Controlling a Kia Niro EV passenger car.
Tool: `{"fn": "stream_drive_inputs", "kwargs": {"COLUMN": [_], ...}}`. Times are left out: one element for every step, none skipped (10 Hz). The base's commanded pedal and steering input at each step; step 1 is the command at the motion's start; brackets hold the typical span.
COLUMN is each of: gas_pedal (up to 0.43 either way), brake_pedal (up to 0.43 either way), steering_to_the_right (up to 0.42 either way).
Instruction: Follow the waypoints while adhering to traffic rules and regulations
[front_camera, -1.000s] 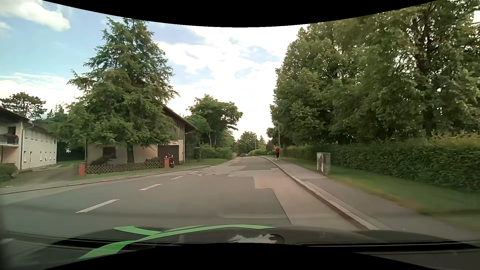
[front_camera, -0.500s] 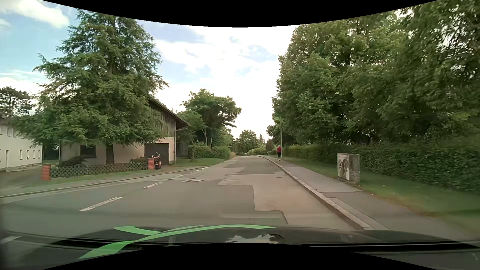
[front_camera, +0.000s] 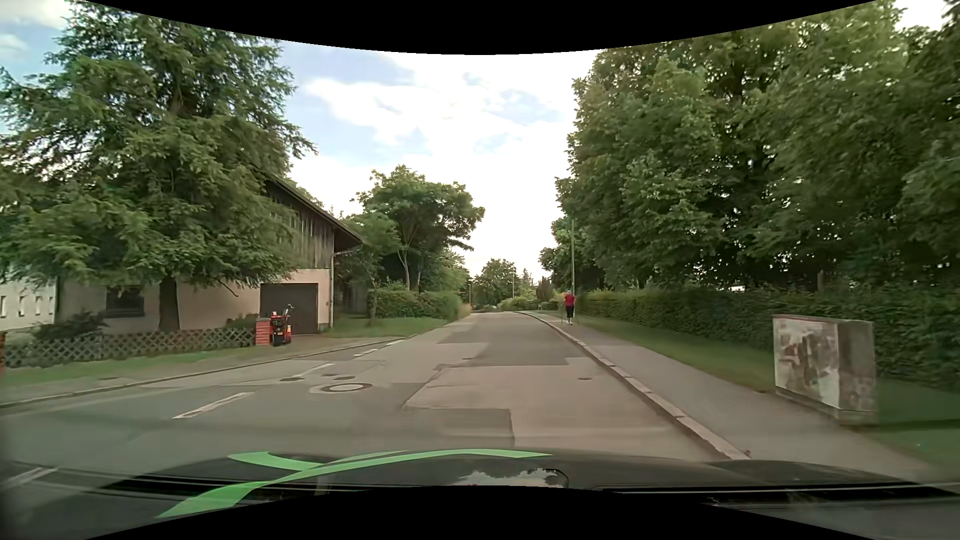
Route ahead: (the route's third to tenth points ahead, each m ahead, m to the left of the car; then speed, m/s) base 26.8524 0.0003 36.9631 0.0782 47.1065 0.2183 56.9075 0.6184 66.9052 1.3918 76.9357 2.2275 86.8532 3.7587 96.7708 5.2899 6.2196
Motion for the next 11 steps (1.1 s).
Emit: {"fn": "stream_drive_inputs", "kwargs": {"gas_pedal": [0.177, 0.177, 0.177, 0.177, 0.177, 0.177, 0.177, 0.177, 0.197, 0.197, 0.197], "brake_pedal": [0.0, 0.0, 0.0, 0.0, 0.0, 0.0, 0.0, 0.0, 0.0, 0.0, 0.0], "steering_to_the_right": [-0.013, -0.008, -0.003, -0.003, -0.003, -0.003, -0.003, -0.003, -0.002, -0.002, -0.002]}}
